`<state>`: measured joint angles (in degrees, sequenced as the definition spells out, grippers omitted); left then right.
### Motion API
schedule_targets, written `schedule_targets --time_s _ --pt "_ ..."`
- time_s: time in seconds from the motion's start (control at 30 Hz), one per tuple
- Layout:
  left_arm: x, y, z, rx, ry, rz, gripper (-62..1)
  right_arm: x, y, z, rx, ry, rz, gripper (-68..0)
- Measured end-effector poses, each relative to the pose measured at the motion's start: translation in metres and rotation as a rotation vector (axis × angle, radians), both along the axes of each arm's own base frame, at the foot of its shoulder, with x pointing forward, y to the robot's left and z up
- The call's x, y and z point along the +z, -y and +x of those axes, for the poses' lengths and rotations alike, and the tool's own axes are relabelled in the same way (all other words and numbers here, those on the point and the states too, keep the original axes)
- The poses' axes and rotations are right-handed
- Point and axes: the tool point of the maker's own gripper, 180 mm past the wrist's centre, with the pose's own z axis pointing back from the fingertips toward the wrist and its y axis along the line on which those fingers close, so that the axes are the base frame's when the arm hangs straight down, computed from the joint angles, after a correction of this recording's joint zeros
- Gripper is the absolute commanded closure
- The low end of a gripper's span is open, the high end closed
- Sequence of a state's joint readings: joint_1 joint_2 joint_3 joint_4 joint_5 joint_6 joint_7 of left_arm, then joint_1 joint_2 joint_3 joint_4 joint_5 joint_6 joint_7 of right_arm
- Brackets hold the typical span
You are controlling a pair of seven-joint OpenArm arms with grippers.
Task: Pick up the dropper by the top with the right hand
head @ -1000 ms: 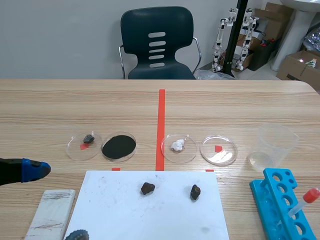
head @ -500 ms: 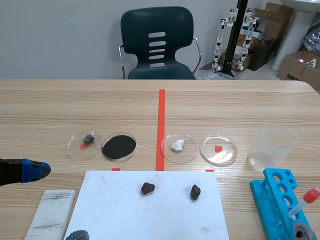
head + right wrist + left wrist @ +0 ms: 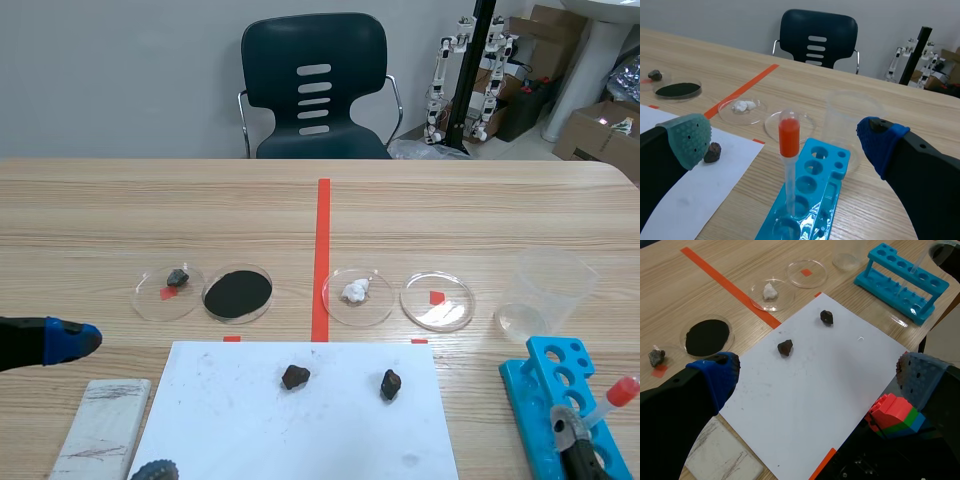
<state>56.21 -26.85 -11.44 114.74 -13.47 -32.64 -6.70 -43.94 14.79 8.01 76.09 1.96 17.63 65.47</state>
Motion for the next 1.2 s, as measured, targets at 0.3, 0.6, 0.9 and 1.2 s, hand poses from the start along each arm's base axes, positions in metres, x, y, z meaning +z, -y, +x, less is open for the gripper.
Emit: schedule_targets --time_s 0.3,0.6,0.9,1.2 --pt "0.0 0.0 0.0 0.0 0.0 0.0 -62.3 -0.006 -0.011 0.007 0.021 -0.022 0.016 -60.4" --pt "0.0 0.0 0.0 0.0 0.0 0.0 -62.3 -0.011 -0.007 0.009 -0.008 -0.054 0.033 -60.4" --pt "0.0 0.0 0.0 0.0 0.0 0.0 -62.3 -0.008 -0.009 0.005 0.005 -0.045 0.056 -52.4" --pt "0.0 0.0 0.0 0.0 0.0 0.0 -62.3 -0.009 -0.009 -0.008 0.006 -0.062 0.064 -48.1"
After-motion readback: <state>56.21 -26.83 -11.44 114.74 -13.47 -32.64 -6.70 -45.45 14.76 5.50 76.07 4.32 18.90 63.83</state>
